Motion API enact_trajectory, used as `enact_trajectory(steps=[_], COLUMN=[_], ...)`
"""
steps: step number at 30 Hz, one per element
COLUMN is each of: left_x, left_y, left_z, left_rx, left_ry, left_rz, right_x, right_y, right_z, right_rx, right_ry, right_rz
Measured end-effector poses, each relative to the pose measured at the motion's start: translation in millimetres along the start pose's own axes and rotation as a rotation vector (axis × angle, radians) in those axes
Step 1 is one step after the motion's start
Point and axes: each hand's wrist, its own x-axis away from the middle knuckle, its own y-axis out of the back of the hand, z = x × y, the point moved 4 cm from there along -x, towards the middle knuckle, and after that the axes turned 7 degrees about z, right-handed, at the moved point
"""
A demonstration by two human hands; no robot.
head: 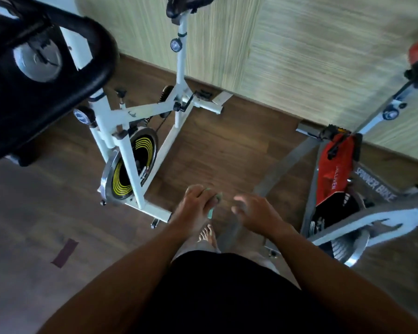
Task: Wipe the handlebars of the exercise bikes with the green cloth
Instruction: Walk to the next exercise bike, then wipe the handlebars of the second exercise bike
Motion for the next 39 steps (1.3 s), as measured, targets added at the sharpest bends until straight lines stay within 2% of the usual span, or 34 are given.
enact_trajectory(steps=[6, 10, 16, 21, 25, 28, 33, 39], left_x=[-27.4, -29.6, -26.2, -24.9, -25.8, -15.9, 9.8, 37.1], left_y=[40.9, 61.2, 73.9, 83.8, 92.1, 110.1, 163.4, 233.4], left_z=[19.8, 21.7, 8.4, -28.5, -61.1, -85.8, -125.7, -160.9], left_rx=[0.016, -0.026, -0.089, -0.224, -0.305, -0.413, -0.667, -0.900], left_ry=[0.164, 0.287, 0.480, 0.659, 0.758, 0.768, 0.758, 0.713], left_rz=[-0.145, -0.319, -0.593, -0.869, -1.005, -1.093, -1.145, -1.207], right_x=[-66.8, -102.1, -139.4, -151.8, -140.1, -118.0, -64.3, -23.5], right_y=[43.3, 62.8, 75.4, 97.8, 122.8, 135.3, 152.7, 173.8], right_z=[43.8, 75.5, 113.8, 144.8, 168.4, 191.9, 238.4, 300.2], right_rx=[0.130, 0.187, 0.307, 0.409, 0.424, 0.419, 0.398, 0.334], right_ry=[0.211, 0.401, 0.721, 1.021, 1.242, 1.380, 1.599, 1.757], right_rz=[0.057, 0.099, 0.280, 0.371, 0.383, 0.402, 0.360, 0.186])
